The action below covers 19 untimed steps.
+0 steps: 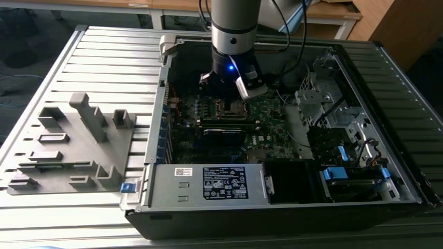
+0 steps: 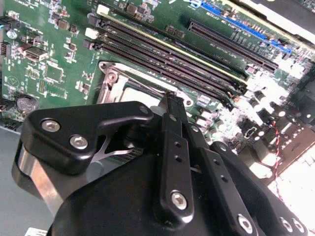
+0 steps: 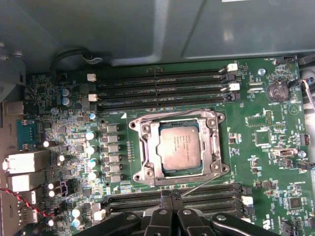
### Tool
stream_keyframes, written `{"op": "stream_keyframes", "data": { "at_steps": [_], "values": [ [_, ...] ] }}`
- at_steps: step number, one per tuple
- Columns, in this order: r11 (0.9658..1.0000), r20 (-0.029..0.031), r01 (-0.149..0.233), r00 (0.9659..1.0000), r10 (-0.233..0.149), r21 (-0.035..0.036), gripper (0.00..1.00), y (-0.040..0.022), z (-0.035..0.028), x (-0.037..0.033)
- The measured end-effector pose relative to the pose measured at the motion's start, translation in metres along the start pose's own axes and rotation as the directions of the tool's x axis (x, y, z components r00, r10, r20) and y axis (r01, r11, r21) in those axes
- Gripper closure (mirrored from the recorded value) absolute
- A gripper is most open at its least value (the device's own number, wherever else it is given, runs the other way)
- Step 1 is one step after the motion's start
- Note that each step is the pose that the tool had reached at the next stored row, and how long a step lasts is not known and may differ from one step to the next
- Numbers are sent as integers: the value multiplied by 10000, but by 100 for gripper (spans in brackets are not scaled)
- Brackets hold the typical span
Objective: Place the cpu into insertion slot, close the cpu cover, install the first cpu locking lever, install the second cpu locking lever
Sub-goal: 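Install the second cpu locking lever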
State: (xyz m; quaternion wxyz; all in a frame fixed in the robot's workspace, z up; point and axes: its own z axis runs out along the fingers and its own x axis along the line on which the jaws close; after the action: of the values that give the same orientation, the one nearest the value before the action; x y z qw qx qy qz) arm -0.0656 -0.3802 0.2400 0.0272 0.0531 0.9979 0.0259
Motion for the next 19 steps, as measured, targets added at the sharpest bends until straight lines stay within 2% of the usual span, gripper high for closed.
{"op": "stream_keyframes", "data": {
  "at_steps": [4, 5, 6, 7, 19],
  "values": [
    [10000, 0, 0, 10000, 0, -1, 89, 0, 2, 0],
    [10000, 0, 0, 10000, 0, 0, 89, -3, 24, 15],
    [10000, 0, 1, 10000, -1, 1, 89, -9, 71, 49],
    [10000, 0, 1, 10000, -1, 1, 89, -10, 76, 52],
    [10000, 4, 1, 10000, -1, -1, 89, -12, 92, 75]
  ]
}}
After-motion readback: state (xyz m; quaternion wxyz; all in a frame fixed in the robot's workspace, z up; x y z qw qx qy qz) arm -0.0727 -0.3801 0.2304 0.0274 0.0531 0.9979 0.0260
